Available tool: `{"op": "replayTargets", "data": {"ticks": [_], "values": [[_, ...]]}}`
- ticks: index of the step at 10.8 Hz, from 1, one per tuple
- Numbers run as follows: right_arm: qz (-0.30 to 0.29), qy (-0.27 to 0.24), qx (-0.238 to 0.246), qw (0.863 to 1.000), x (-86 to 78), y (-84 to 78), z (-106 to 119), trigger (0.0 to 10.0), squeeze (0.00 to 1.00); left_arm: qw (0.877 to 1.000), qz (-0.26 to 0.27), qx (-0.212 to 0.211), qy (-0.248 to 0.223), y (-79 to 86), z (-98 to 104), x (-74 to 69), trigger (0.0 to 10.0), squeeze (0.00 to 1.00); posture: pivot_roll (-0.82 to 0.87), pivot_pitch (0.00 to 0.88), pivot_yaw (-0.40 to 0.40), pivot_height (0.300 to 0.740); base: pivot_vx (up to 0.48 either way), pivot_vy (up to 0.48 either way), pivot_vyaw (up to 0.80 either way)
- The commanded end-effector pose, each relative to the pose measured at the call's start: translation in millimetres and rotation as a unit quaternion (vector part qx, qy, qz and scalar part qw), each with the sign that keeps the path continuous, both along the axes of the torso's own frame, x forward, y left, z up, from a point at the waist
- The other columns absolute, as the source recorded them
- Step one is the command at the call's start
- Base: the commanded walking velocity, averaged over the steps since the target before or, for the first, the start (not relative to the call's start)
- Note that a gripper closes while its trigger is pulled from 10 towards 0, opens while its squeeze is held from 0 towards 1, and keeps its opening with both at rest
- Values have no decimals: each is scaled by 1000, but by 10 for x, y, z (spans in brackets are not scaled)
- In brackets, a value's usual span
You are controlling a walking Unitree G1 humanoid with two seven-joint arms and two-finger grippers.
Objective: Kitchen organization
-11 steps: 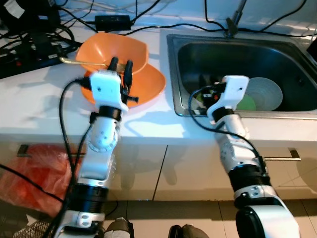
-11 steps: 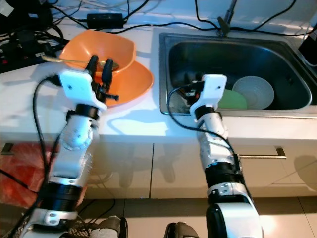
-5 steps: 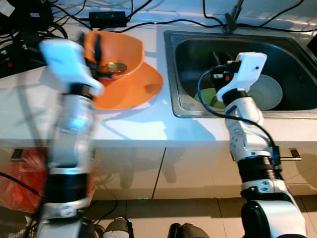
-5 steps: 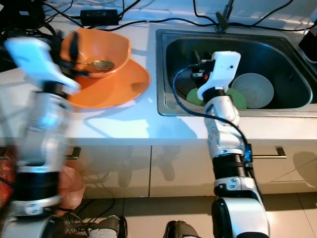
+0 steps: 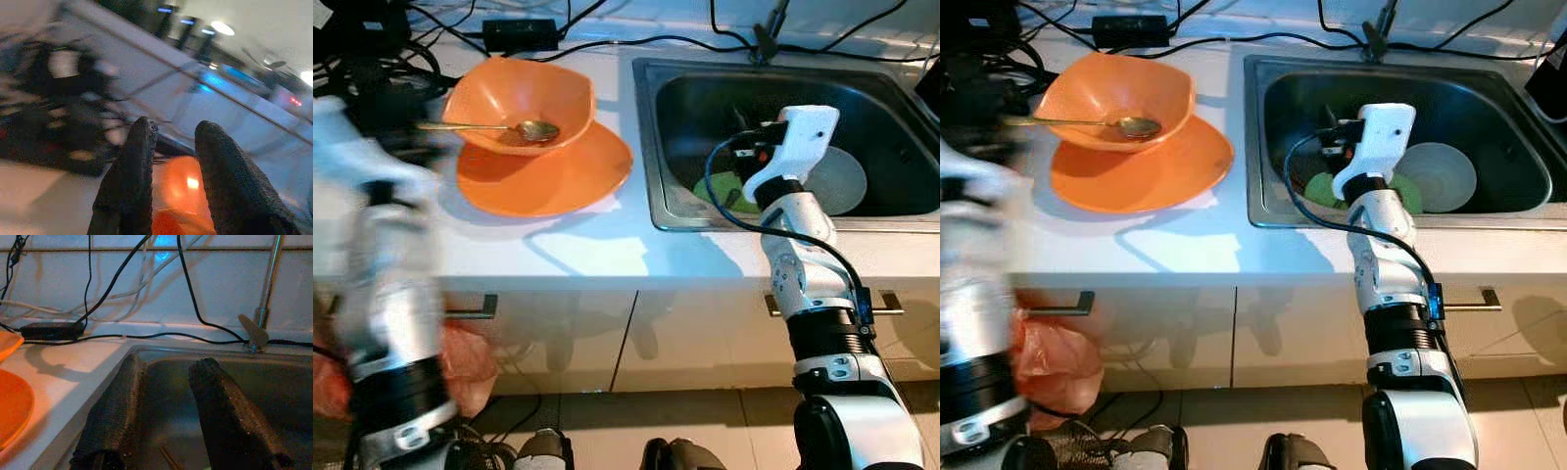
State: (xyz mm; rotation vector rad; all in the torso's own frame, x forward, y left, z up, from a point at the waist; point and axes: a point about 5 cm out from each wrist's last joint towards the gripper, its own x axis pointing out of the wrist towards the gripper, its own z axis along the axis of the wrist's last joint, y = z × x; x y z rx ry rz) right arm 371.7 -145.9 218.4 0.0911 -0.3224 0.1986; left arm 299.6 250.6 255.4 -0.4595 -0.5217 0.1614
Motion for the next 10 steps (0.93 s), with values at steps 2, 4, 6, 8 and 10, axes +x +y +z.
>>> {"op": "replayTargets", "data": {"ticks": [2, 4, 6, 8, 10], "values": [[-2, 4, -3, 1000, -14, -11, -8, 10000, 0, 997, -25, -53, 41, -16, -260, 34, 10000, 0, 103, 161, -83, 723, 0, 0, 0], [-1, 5, -1, 1000, -22, -4, -19, 10000, 0, 996, -54, -54, 53, -66, -295, 61, 10000, 0, 102, 161, -81, 723, 0, 0, 0], [-3, 7, 4, 1000, -22, -4, -33, 10000, 0, 994, -89, -40, 44, -175, -275, 102, 10000, 0, 101, 158, -78, 723, 0, 0, 0], [-2, 7, 6, 1000, -29, 2, -40, 10000, 0, 994, -100, -32, 24, -227, -177, 108, 10000, 0, 99, 157, -77, 723, 0, 0, 0], [-2, 7, 9, 1000, -34, 5, -47, 10000, 0, 994, -102, -30, 23, -255, -161, 130, 10000, 0, 98, 156, -75, 723, 0, 0, 0]]}}
